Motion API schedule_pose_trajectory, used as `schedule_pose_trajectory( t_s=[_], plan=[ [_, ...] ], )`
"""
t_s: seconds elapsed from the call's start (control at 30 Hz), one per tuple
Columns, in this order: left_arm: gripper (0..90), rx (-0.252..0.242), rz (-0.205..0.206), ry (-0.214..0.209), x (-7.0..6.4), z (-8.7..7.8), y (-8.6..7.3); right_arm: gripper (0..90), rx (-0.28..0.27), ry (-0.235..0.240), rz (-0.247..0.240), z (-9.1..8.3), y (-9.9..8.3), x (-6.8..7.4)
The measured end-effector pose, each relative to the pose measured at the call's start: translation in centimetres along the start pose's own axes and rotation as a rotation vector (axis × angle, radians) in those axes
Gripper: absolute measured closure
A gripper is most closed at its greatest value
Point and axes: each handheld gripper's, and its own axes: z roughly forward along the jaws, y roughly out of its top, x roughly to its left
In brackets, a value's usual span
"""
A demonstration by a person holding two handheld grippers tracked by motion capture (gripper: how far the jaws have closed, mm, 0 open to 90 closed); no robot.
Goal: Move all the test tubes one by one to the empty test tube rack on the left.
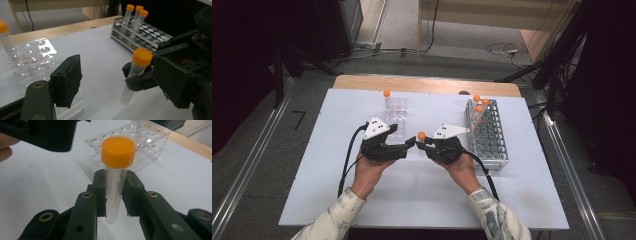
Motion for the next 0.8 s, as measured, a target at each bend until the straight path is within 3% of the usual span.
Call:
schedule_pose_trajectory(
  t_s=[0.2,0.43,0.6,0.8],
  plan=[
    [36.2,0.010,0.018,-0.045,-0.9,0.7,0.0,71.8,0.001,0.033,0.009,0.5,0.0,0.5],
    [47.6,0.023,0.021,-0.064,-0.9,1.3,-0.2,71.8,-0.009,0.058,0.007,0.5,0.1,0.8],
    [60.6,0.035,0.037,-0.082,-1.0,1.6,-0.4,71.8,0.000,0.070,0.001,0.7,0.1,1.0],
    [67.1,0.031,0.044,-0.087,-1.1,1.7,-0.4,71.8,0.004,0.075,0.011,0.8,0.0,1.1]
  ],
)
